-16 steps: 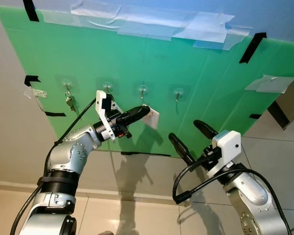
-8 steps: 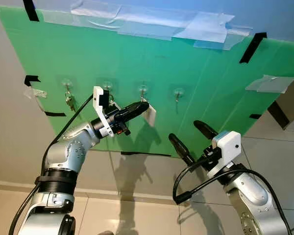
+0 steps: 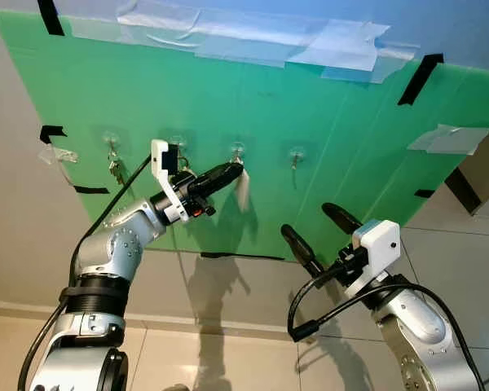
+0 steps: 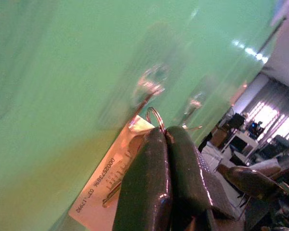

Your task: Hang keys on a hook

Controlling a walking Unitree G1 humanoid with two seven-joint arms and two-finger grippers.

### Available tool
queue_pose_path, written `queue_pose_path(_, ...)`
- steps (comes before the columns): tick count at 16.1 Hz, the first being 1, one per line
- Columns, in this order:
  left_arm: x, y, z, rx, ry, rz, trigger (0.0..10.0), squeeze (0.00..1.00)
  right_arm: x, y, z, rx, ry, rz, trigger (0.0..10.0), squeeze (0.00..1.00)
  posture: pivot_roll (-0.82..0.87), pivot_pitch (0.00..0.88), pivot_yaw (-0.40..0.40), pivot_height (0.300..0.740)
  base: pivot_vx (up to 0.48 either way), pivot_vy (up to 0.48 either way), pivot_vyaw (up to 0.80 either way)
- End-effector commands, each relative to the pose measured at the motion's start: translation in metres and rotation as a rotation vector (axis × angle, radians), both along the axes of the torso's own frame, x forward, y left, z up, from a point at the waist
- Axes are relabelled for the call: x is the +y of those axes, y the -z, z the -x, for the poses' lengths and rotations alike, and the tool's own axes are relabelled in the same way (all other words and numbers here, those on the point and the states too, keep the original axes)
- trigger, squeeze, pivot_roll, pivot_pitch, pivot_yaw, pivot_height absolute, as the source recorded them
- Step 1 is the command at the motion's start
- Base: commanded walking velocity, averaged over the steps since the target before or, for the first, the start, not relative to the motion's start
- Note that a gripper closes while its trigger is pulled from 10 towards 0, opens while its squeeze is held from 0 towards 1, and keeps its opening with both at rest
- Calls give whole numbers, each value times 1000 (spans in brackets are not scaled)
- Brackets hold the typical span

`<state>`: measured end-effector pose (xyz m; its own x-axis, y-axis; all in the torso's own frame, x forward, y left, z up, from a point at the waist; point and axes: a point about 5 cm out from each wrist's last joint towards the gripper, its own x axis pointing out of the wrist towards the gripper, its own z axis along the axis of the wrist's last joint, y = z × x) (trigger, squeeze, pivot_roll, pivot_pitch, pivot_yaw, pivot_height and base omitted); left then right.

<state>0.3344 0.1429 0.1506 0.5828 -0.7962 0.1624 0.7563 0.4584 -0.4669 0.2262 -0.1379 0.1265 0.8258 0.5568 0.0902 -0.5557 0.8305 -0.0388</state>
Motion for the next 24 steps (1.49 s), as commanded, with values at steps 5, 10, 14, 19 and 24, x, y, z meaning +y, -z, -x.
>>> queue_pose_path(5,-2,6,-6,96,-18,105,10000,0,-2,3,1,18,-4,17,10000,0,-76,0,-49,740,0,0,0)
queue_pose_path(10,-3,13,-4,6,-76,-153,10000,1000,-2,4,3,23,1,18,10000,0,-78,0,-42,740,0,0,0)
queue_pose_path(14,3,1,4,-29,-79,-280,10000,1000,-2,5,3,27,0,18,10000,0,-66,0,-39,740,0,0,0)
queue_pose_path(19,8,-3,28,-48,-157,-347,10000,1000,0,9,2,34,-19,17,10000,0,-27,0,-36,740,0,0,0)
queue_pose_path(24,-12,0,103,-151,-168,-519,10000,1000,-16,16,7,80,101,-26,10000,0,13,0,-46,740,0,0,0)
